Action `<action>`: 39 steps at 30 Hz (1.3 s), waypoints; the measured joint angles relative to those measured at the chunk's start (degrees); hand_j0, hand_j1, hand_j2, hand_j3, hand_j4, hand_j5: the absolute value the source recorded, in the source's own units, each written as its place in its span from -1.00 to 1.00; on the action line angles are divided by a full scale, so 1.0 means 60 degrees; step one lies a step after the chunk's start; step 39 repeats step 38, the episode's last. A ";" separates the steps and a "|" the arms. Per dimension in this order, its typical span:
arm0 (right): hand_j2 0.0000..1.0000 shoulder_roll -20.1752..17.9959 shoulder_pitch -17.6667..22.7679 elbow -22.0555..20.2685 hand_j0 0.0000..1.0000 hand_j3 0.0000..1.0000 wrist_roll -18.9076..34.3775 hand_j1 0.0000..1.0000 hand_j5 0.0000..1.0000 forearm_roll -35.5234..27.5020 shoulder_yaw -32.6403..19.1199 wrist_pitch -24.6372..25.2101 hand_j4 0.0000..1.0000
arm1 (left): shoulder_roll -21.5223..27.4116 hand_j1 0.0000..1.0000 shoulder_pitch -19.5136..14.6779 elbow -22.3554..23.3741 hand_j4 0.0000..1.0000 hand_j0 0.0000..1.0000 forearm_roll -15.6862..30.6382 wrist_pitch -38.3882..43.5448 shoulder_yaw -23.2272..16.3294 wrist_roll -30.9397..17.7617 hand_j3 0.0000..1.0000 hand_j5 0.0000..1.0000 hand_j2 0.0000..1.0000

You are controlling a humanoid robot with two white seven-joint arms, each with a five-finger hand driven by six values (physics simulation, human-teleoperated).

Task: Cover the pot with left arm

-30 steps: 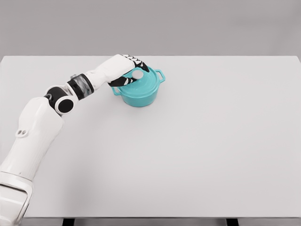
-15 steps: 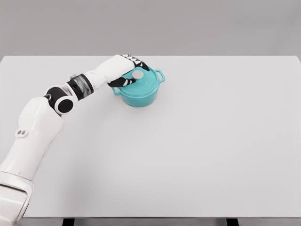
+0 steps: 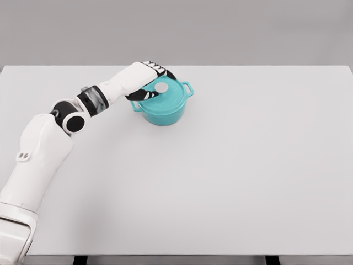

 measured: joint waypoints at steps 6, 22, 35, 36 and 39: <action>1.00 0.0000 0.0000 -0.0001 1.00 1.00 0.0000 1.00 1.00 0.0000 0.0000 0.0000 1.00 | 0.0131 0.44 0.0015 -0.0029 0.44 0.44 0.0000 0.0000 0.0032 0.0001 0.44 0.44 0.44; 1.00 0.0000 0.0000 0.0002 1.00 1.00 0.0000 1.00 1.00 0.0000 0.0000 0.0000 1.00 | 0.2374 1.00 0.1567 -0.2074 1.00 1.00 0.0817 -0.0005 0.0500 -0.0005 1.00 1.00 1.00; 1.00 0.0000 0.0000 -0.0004 1.00 1.00 0.0000 1.00 1.00 0.0000 0.0000 0.0000 1.00 | 0.4072 1.00 0.3017 -0.2459 1.00 1.00 0.0973 0.0001 0.2373 -0.0057 1.00 1.00 1.00; 1.00 0.0000 0.0000 -0.0004 1.00 1.00 0.0000 1.00 1.00 0.0000 0.0000 0.0000 1.00 | 0.4097 1.00 0.3003 -0.2457 1.00 1.00 0.0967 0.0001 0.2383 -0.0058 1.00 1.00 1.00; 1.00 0.0000 0.0000 -0.0003 1.00 1.00 0.0000 1.00 1.00 0.0000 0.0000 0.0000 1.00 | 0.4123 1.00 0.3017 -0.2458 1.00 1.00 0.0959 0.0001 0.2397 -0.0059 1.00 1.00 1.00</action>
